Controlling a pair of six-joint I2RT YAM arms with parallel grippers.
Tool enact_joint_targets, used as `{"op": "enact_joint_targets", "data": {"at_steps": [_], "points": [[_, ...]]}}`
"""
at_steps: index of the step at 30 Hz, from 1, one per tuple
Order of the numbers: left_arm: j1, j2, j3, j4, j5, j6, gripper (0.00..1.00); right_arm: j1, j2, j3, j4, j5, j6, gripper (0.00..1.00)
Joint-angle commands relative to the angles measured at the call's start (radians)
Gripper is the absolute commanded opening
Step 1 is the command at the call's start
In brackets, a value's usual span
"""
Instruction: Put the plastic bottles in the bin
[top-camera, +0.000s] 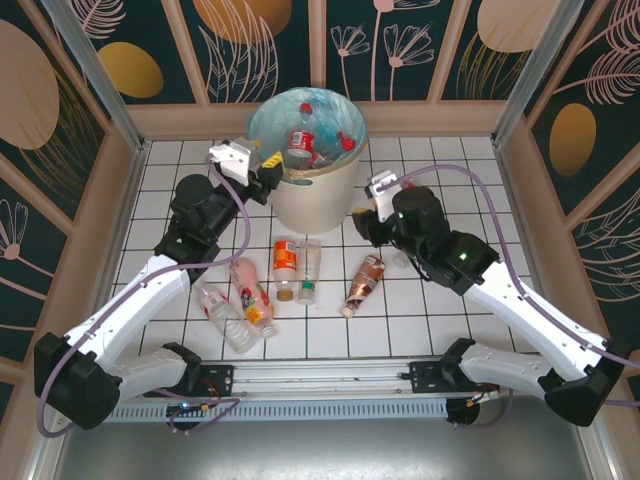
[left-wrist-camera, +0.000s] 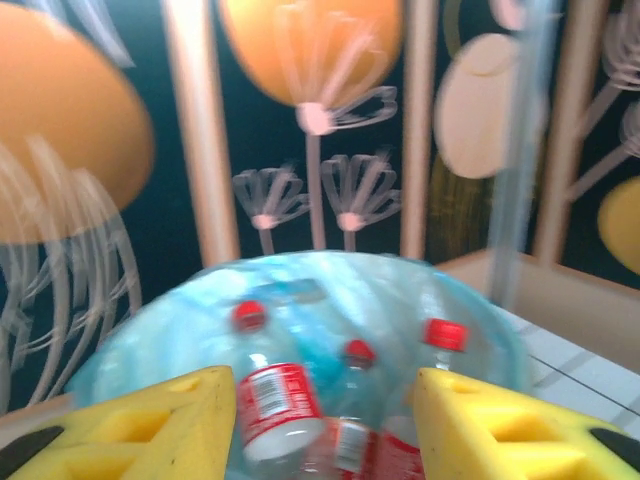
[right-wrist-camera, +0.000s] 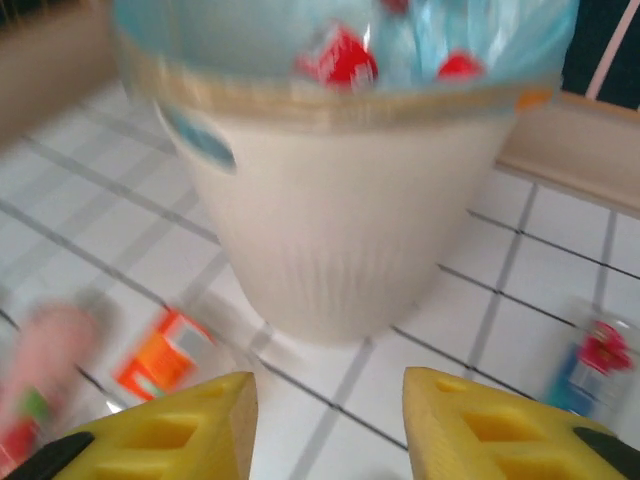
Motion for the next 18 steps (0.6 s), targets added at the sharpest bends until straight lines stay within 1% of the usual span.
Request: {"op": "enact_joint_targets", "data": {"at_steps": [1,2,4,6,8,10,12,13,14,15,18], "points": [[-0.012,-0.017,0.007,-0.015,0.369,0.141,0.57,-0.015,-0.046,-0.03,-0.177,0.071,-0.331,0.45],[-0.02,-0.019,0.002,-0.033,0.443,0.179,0.6,-0.034,-0.065,-0.055,-0.176,0.048,-0.419,0.46],[-0.046,-0.021,-0.007,-0.084,0.533,0.277,0.66,-0.082,-0.115,-0.133,-0.137,0.005,-0.572,0.49],[-0.089,-0.023,-0.015,-0.157,0.553,0.408,0.68,-0.127,-0.167,-0.244,-0.083,-0.026,-0.746,0.54],[-0.136,-0.027,-0.041,-0.229,0.562,0.562,0.71,-0.146,-0.194,-0.354,-0.002,-0.008,-0.878,0.61],[-0.181,-0.031,-0.082,-0.241,0.541,0.653,0.75,-0.176,-0.19,-0.42,0.077,-0.003,-0.939,0.63],[-0.225,-0.023,-0.114,-0.25,0.523,0.727,0.79,-0.235,-0.164,-0.453,0.104,-0.069,-0.977,0.64],[-0.242,-0.015,-0.121,-0.255,0.515,0.747,0.79,-0.246,-0.151,-0.466,0.111,-0.097,-0.987,0.63],[-0.259,-0.006,-0.125,-0.266,0.511,0.765,0.79,-0.29,-0.132,-0.485,0.126,-0.134,-1.003,0.64],[-0.274,0.005,-0.124,-0.279,0.507,0.777,0.8,-0.31,-0.11,-0.499,0.134,-0.163,-1.02,0.63],[-0.308,0.027,-0.122,-0.297,0.513,0.791,0.82,-0.346,-0.035,-0.497,0.117,-0.198,-1.033,0.62]]}}
